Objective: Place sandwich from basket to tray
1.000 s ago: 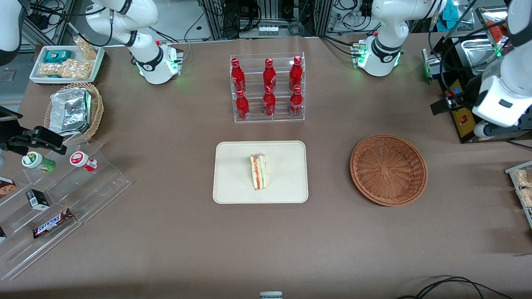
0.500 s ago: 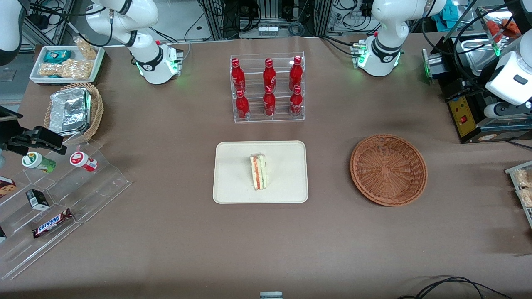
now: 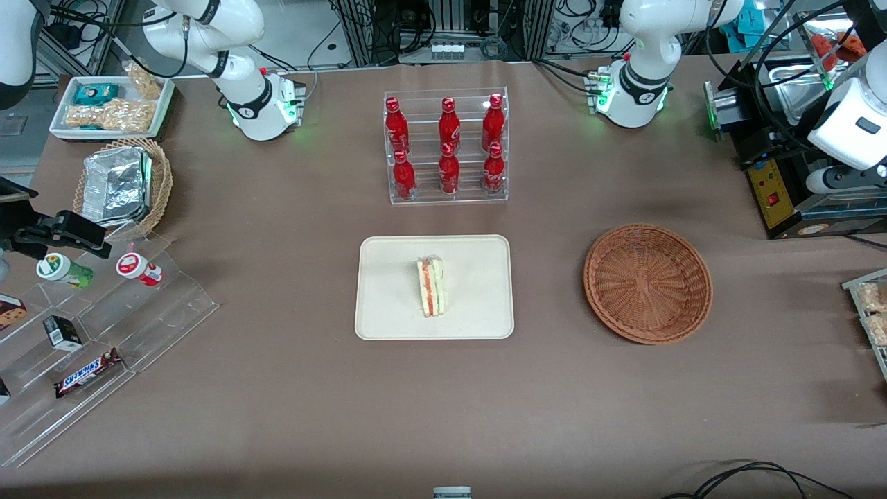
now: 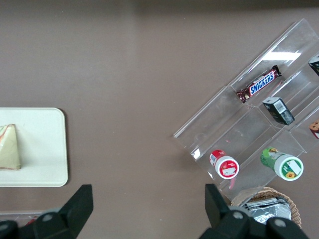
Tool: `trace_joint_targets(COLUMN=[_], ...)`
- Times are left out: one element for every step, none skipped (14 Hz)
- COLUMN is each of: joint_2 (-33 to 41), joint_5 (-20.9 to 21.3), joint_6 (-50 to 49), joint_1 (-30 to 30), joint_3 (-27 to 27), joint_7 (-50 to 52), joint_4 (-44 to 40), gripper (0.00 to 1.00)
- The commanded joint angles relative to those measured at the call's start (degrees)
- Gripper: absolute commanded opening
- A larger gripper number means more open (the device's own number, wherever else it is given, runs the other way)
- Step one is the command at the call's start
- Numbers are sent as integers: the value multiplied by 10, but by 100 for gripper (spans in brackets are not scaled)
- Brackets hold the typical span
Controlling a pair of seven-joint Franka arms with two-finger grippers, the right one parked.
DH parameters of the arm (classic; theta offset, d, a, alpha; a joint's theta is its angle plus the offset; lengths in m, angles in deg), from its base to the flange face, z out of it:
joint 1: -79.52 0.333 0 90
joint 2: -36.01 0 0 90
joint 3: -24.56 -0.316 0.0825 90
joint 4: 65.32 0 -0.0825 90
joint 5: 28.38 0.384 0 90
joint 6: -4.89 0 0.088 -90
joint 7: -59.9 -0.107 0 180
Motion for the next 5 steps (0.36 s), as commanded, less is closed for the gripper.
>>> trace_joint_targets(joint_2=[-1,-1,-1,-1,0], joint_5=[-3,-2,-2,-2,-2], joint_6=[0,1,1,1,1], joint_1=[0,0,0,0,0], joint_3=[2,2,2,2,1], joint_7=[-7,-8,-8,-12,-12], joint_4=[-12,-13,-13,-13,-13], gripper=[100,100,100,100,100])
